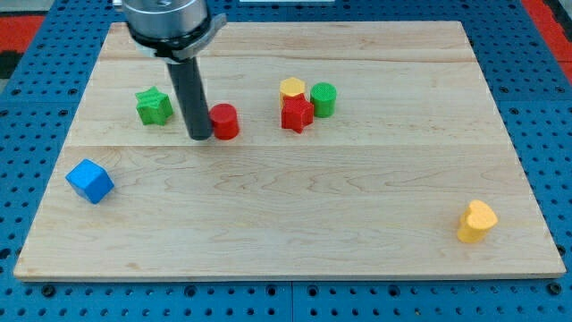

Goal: Push the red circle closer to the red star

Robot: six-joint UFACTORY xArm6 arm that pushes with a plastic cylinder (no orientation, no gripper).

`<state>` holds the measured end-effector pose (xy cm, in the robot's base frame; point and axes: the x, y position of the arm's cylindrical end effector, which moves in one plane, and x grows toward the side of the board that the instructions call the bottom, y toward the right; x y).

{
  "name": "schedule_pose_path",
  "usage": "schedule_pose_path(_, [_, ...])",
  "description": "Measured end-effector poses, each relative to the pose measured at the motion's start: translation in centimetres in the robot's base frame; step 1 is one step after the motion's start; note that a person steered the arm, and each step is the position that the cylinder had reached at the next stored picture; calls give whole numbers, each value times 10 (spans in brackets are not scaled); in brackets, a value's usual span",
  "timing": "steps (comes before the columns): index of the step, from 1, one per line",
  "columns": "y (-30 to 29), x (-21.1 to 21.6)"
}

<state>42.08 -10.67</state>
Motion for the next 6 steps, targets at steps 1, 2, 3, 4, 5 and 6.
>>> schedule_pose_path(1, [1, -19])
schedule_pose_path(2, [4, -34])
schedule_pose_path(3, [13, -34])
schedule_pose_path(4, [14, -29])
schedule_pose_path(5, [11, -27])
schedule_pose_path(6, [28, -27])
